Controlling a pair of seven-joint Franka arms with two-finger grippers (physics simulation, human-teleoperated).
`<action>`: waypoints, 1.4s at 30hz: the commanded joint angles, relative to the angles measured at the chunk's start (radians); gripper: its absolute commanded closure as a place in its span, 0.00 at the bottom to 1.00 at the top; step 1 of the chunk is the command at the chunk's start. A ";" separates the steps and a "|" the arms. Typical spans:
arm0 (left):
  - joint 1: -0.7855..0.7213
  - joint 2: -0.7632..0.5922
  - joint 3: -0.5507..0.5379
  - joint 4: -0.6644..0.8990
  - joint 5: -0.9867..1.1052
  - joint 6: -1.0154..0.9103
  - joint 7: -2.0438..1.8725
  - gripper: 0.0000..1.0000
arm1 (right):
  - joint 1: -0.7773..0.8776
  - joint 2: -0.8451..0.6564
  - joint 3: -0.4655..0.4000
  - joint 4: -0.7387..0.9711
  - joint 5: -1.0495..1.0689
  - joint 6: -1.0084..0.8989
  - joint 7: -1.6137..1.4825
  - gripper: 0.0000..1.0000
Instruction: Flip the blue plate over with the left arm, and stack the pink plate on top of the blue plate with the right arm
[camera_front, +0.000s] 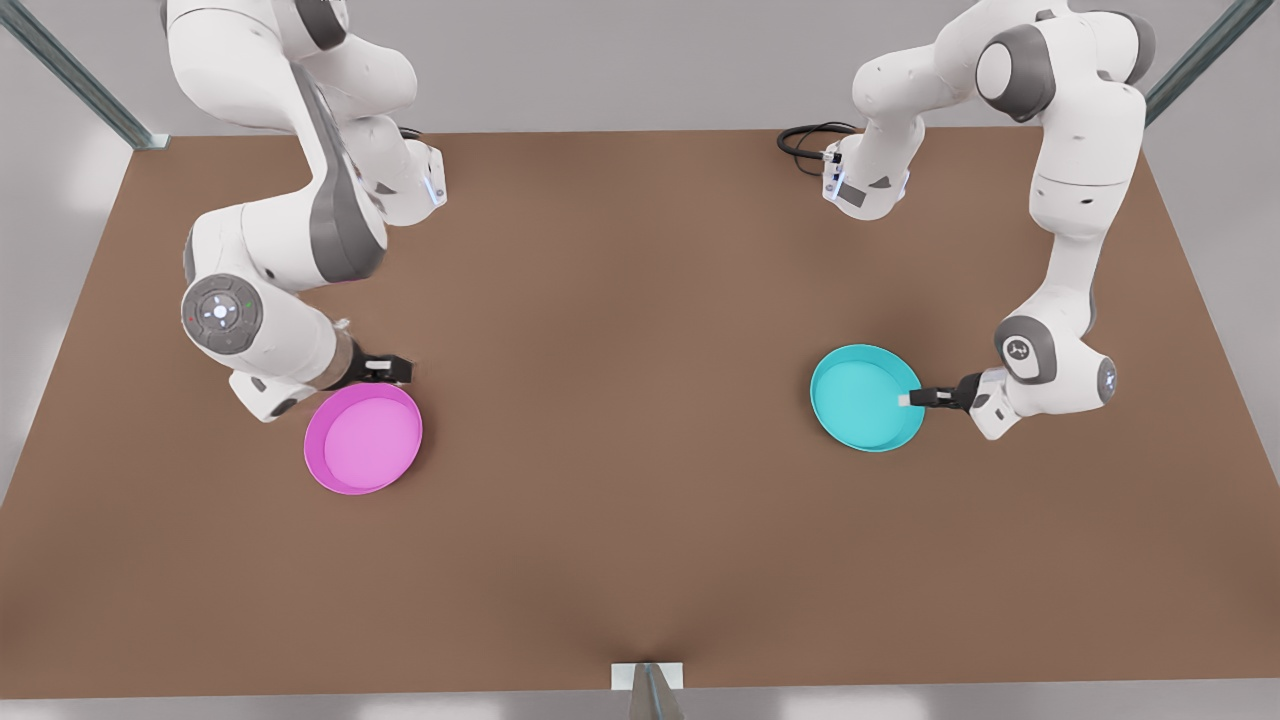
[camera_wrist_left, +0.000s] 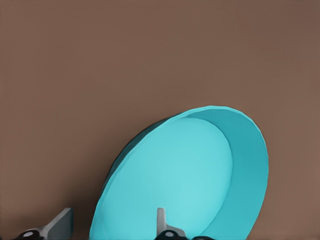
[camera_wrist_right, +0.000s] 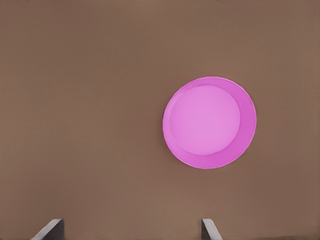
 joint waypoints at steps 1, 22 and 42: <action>0.001 0.000 0.000 -0.001 0.000 0.000 0.000 0.38 | 0.004 0.002 0.000 0.003 0.000 0.001 -0.001 0.00; 0.013 0.026 0.000 0.001 -0.001 0.000 -0.001 0.55 | 0.145 0.032 0.032 0.011 0.028 -0.048 0.061 0.00; 0.012 0.046 0.000 0.009 0.000 0.005 0.002 0.66 | 0.067 0.051 0.069 0.081 0.014 0.024 0.093 0.00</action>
